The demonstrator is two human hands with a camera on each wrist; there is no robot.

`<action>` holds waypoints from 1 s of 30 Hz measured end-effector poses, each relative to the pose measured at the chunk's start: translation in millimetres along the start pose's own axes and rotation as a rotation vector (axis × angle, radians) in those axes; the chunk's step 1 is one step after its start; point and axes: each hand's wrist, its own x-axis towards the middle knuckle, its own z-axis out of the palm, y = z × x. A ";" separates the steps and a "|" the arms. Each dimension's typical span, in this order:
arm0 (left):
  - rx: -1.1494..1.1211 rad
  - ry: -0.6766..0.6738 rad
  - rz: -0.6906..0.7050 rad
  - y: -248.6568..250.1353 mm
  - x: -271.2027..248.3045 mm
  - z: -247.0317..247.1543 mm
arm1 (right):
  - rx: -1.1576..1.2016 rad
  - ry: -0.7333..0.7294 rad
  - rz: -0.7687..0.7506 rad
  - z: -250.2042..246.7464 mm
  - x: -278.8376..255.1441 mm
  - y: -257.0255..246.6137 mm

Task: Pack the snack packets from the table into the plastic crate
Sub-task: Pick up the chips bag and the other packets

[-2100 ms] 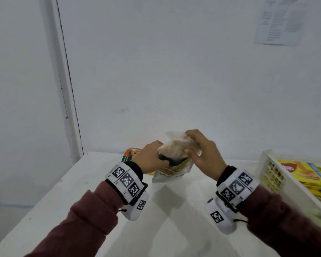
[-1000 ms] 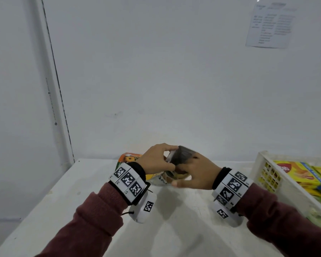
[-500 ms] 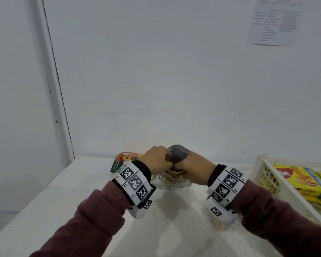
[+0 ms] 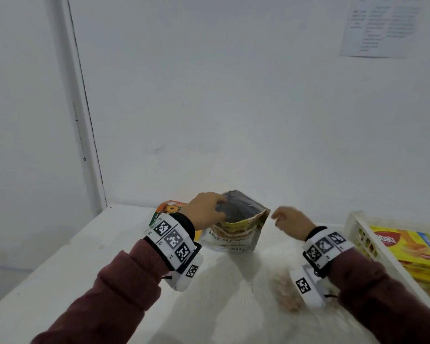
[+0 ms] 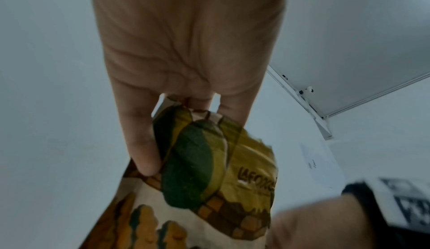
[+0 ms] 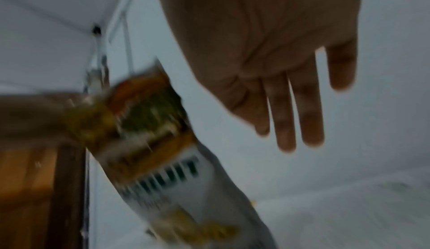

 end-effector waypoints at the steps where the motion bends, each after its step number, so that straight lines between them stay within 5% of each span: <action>1: 0.000 0.001 -0.006 0.8 -0.2 -0.2 | -0.121 -0.175 0.021 12.8 6.2 6.7; 4: 0.006 0.006 -0.018 3.9 -1.4 -0.8 | -0.290 -0.470 0.022 44.3 6.2 12.1; 14: 0.003 0.015 -0.053 5.4 -5.6 -2.7 | -0.384 -0.533 -0.128 47.6 9.0 6.9; 25: -0.017 0.016 -0.077 1.0 -10.0 -5.1 | -0.036 -0.104 -0.337 -33.1 -16.2 -9.6; 30: -0.007 0.024 -0.075 -0.6 -12.0 -6.3 | -0.085 -0.093 -0.346 -22.7 -29.4 -12.9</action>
